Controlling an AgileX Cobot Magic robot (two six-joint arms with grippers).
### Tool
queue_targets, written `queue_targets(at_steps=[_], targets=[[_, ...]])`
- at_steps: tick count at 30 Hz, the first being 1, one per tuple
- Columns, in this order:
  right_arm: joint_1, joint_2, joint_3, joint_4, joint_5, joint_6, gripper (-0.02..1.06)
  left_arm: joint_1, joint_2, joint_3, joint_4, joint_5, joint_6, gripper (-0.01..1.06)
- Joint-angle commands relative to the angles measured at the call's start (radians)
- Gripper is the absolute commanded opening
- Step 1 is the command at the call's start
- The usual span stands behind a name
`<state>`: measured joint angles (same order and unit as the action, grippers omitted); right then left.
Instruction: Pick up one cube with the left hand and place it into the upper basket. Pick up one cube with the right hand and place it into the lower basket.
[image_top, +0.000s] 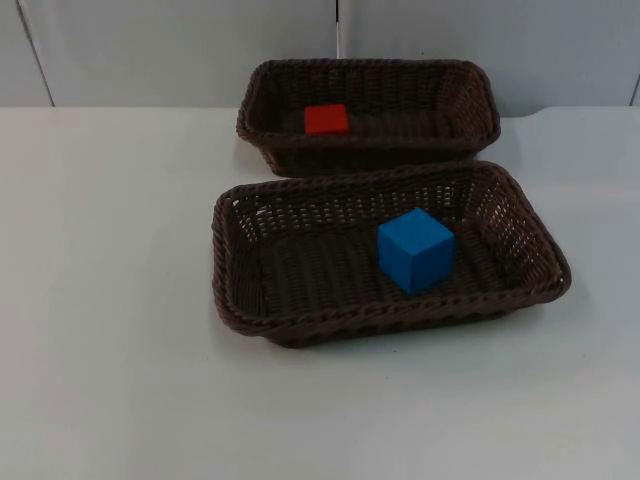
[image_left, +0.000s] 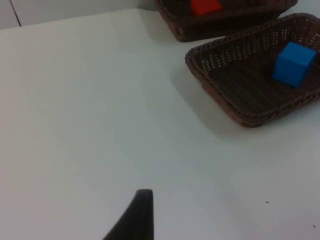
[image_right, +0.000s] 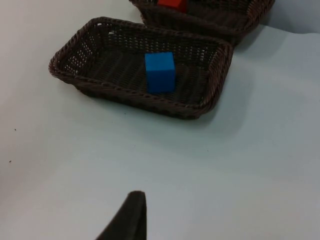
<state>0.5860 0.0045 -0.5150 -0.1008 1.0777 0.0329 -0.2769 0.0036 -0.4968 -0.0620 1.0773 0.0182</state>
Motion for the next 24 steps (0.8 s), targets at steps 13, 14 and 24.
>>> queue_targets(at_steps=[13,14,24], targets=[[-0.003,-0.005,0.001,-0.001,0.001,0.002,1.05,-0.001,-0.004,0.002,-0.005,-0.004,-0.008,1.05],[-0.003,-0.005,0.001,-0.001,0.001,0.002,1.05,-0.001,-0.004,0.002,-0.005,-0.004,-0.008,1.05],[-0.003,-0.005,0.001,-0.001,0.001,0.004,1.05,0.072,-0.004,0.002,-0.002,-0.004,-0.008,1.05]])
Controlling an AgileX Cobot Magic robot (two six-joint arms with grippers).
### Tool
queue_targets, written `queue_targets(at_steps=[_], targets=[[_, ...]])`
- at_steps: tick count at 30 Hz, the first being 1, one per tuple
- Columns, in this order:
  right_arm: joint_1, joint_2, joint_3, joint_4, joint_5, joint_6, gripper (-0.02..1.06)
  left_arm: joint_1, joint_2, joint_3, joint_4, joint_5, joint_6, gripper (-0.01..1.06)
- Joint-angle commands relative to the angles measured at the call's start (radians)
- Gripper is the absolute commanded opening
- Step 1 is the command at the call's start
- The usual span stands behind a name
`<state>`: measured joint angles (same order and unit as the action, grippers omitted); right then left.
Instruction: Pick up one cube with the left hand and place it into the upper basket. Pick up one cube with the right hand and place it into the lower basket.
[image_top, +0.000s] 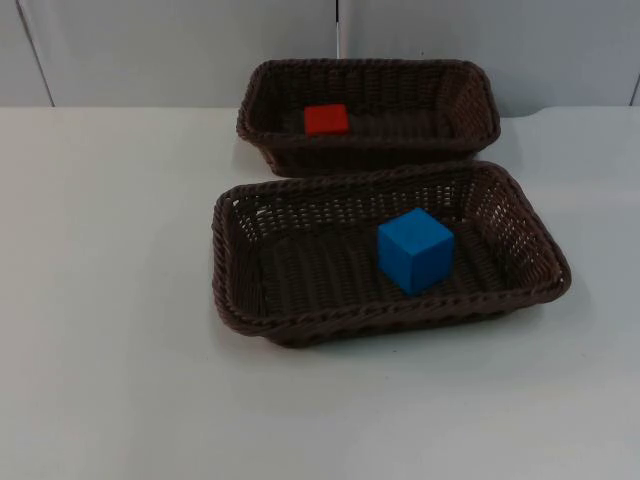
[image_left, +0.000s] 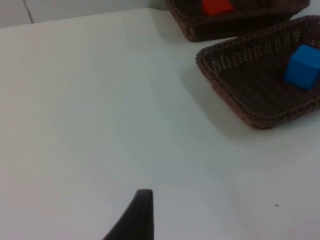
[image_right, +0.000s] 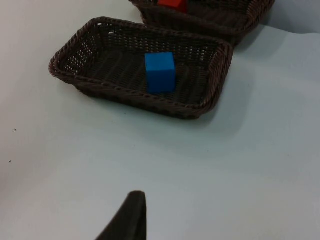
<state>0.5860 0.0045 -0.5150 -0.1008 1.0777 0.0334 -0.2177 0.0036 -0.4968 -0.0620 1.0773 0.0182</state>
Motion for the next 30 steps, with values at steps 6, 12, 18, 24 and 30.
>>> queue_targets(at_steps=[6,12,18,24,30], targets=[[-0.003,-0.005,0.001,-0.001,0.001,0.004,1.05,0.095,-0.004,0.002,-0.002,-0.004,-0.008,1.05],[-0.003,-0.005,0.001,-0.001,0.001,0.004,1.05,0.169,-0.004,0.002,-0.002,-0.004,-0.008,1.05],[-0.003,-0.005,0.001,-0.001,0.001,0.004,1.05,0.258,-0.004,0.002,-0.002,-0.004,-0.008,1.05],[-0.003,-0.005,0.001,-0.001,0.001,0.004,1.05,0.278,-0.004,0.002,-0.002,-0.004,-0.008,1.05],[-0.005,-0.005,0.001,-0.001,0.001,0.004,1.05,0.278,-0.004,0.002,-0.002,-0.004,-0.008,1.05]])
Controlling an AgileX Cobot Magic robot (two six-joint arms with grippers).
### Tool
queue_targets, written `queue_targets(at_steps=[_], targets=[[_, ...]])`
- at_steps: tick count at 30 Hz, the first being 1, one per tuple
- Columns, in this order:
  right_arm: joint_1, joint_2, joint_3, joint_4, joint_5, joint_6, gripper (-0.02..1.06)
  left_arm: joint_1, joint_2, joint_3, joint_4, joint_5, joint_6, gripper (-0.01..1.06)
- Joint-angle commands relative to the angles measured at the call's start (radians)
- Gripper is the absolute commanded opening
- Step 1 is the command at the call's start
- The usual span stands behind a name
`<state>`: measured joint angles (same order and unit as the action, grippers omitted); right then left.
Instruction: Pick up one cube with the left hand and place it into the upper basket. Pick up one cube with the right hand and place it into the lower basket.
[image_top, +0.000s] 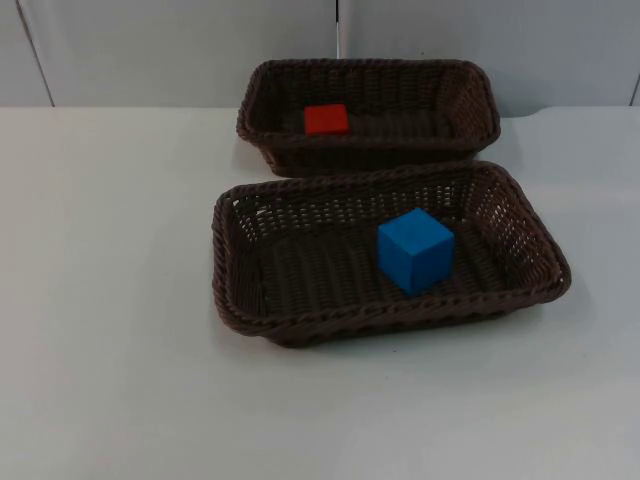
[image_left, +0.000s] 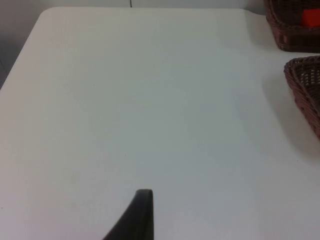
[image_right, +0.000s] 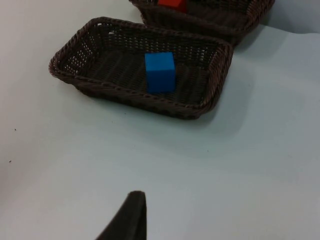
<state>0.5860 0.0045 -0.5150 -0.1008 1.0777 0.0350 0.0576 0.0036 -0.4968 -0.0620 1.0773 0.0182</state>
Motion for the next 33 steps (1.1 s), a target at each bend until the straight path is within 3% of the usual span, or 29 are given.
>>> queue_targets(at_steps=[1,8,14,33], targets=[[-0.005,-0.005,0.001,-0.001,0.001,0.002,1.05,0.003,-0.004,0.002,-0.002,-0.004,-0.008,1.05],[-0.042,-0.005,0.001,-0.001,0.001,0.002,1.05,0.003,-0.004,0.002,-0.002,-0.004,-0.008,1.05],[-0.142,-0.005,0.001,-0.001,0.001,0.002,1.05,0.003,-0.004,0.002,-0.002,-0.004,-0.008,1.05],[-0.546,-0.005,0.001,-0.001,0.001,0.002,1.05,0.003,-0.004,0.002,-0.002,-0.004,-0.008,1.05]])
